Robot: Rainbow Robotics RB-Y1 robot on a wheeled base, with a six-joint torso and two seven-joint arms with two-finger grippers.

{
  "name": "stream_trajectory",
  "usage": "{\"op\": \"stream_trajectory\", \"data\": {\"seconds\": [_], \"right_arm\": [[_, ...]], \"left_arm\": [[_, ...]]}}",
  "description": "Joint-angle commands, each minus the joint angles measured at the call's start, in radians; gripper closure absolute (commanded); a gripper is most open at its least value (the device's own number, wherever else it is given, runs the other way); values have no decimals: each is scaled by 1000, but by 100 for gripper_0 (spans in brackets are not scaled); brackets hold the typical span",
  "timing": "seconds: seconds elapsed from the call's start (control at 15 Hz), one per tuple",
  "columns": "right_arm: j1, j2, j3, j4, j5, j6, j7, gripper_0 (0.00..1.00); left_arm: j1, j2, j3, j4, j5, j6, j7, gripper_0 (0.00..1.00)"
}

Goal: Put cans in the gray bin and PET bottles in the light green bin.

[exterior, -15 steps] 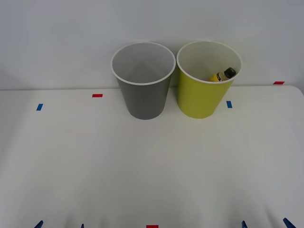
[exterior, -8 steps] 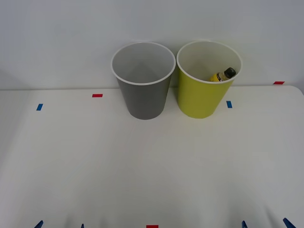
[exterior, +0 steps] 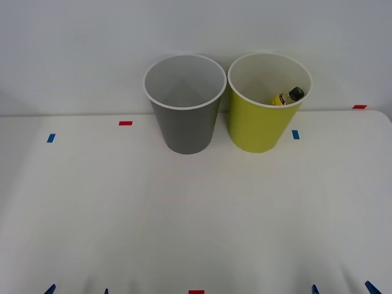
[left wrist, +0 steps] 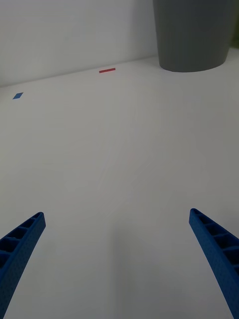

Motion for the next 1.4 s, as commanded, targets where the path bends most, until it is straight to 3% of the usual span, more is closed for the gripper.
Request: {"op": "stream_trajectory", "data": {"seconds": [0.07, 1.4], "right_arm": [[0, 0, 0, 0, 0, 0, 0, 1], [0, 0, 0, 0, 0, 0, 0, 2]], "left_arm": [[0, 0, 0, 0, 0, 0, 0, 0], [0, 0, 0, 0, 0, 0, 0, 0]]}}
